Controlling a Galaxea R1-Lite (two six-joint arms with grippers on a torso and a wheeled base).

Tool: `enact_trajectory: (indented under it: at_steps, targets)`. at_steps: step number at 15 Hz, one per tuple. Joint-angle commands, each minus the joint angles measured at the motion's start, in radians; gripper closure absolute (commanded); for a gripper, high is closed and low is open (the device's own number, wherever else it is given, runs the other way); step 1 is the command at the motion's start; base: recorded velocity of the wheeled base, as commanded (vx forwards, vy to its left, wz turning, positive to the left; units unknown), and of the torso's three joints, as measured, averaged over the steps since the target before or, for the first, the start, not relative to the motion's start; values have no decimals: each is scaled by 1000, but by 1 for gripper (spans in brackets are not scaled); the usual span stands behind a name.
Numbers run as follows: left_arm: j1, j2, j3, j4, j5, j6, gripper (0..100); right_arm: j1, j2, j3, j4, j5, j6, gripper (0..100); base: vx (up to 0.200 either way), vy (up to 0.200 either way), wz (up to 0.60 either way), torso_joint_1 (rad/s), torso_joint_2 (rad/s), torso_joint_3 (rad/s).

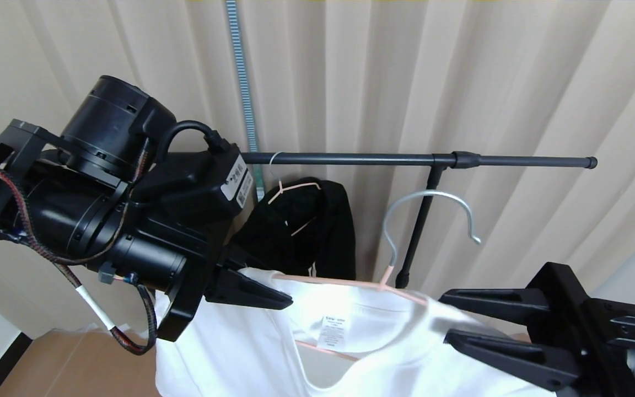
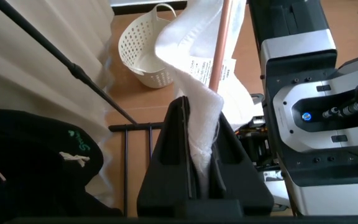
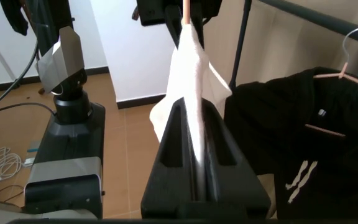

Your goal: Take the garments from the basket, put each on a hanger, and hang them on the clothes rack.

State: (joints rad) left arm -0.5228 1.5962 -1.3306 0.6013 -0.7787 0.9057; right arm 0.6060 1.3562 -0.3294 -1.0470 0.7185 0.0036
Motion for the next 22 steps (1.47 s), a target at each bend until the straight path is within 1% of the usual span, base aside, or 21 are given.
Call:
enact_trajectory:
  at_steps: [1, 5, 8, 9, 10, 11, 13, 16, 17, 18, 19, 21, 22]
  targets:
    - [15, -18, 4, -3, -2, 1, 100, -3, 3, 4, 4, -1, -10, 0, 0, 0, 0, 0, 0, 0]
    - [58, -61, 48, -9, 6, 1, 100, -26, 1, 3, 2, -1, -25, 0, 0, 0, 0, 0, 0, 0]
    - [98, -84, 61, -15, 6, -2, 100, -34, 4, 1, 2, -1, -27, 0, 0, 0, 0, 0, 0, 0]
    - [121, -116, 79, -15, 6, -4, 100, -63, 8, 1, 2, -1, -34, 0, 0, 0, 0, 0, 0, 0]
    - [136, -130, 90, -15, 6, -4, 100, -77, 12, 1, 4, -1, -50, 0, 0, 0, 0, 0, 0, 0]
    - [167, -156, 114, -18, 6, -4, 100, -95, 40, 1, 4, -1, -85, 0, 0, 0, 0, 0, 0, 0]
    - [201, -185, 146, -49, 6, -10, 100, -107, 78, 6, 5, -1, -126, 0, 0, 0, 0, 0, 0, 0]
    - [231, -223, 217, -163, 6, -91, 100, -141, 147, 32, 7, -1, -287, 0, 0, 0, 0, 0, 0, 0]
    - [236, -234, 237, -195, 6, -107, 100, -147, 170, 39, 7, -1, -335, 0, 0, 0, 0, 0, 0, 0]
    - [239, -240, 251, -221, 6, -114, 100, -149, 185, 43, 7, -1, -367, 0, 0, 0, 0, 0, 0, 0]
    - [248, -242, 269, -245, 6, -125, 100, -166, 199, 58, 9, -1, -419, 0, 0, 0, 0, 0, 0, 0]
    - [264, -257, 283, -258, 6, -128, 100, -187, 241, 62, 12, -5, -527, 0, 0, 0, 0, 0, 0, 0]
    - [264, -259, 286, -259, 4, -128, 100, -199, 261, 62, 12, -7, -547, 0, 0, 0, 0, 0, 0, 0]
